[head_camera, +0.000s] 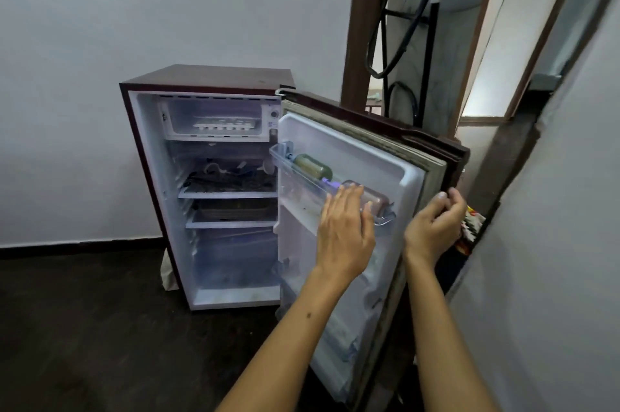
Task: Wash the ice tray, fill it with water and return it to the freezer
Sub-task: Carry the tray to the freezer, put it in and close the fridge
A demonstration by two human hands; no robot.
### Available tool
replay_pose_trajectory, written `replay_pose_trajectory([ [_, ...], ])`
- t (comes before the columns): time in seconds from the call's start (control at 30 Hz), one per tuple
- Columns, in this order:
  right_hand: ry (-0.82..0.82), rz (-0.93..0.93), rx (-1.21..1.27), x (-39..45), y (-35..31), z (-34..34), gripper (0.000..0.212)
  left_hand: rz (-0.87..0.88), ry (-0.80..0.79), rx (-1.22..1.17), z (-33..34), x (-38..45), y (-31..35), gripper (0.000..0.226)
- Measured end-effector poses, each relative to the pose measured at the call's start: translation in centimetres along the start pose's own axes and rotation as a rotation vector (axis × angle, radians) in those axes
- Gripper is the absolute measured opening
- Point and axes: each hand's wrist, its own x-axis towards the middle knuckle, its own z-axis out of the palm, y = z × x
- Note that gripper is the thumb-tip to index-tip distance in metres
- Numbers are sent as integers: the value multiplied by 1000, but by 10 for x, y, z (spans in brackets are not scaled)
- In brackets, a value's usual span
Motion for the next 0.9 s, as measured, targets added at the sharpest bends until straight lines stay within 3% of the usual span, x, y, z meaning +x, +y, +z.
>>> replay_pose_trajectory([
  [0.13,39,235,-11,49,7,-4,41,42,-85,-10,26,16,31,47],
  [0.33,-155,334,14,80,11,1,47,106,-123,18,46,25,54,43],
  [0.7,-168,346,-18,66,-2,-7,51,110,-96,101,46,19,55,44],
  [0.9,-192,282,33,33,-15,-13,66,152,71,133,24,10,54,56],
])
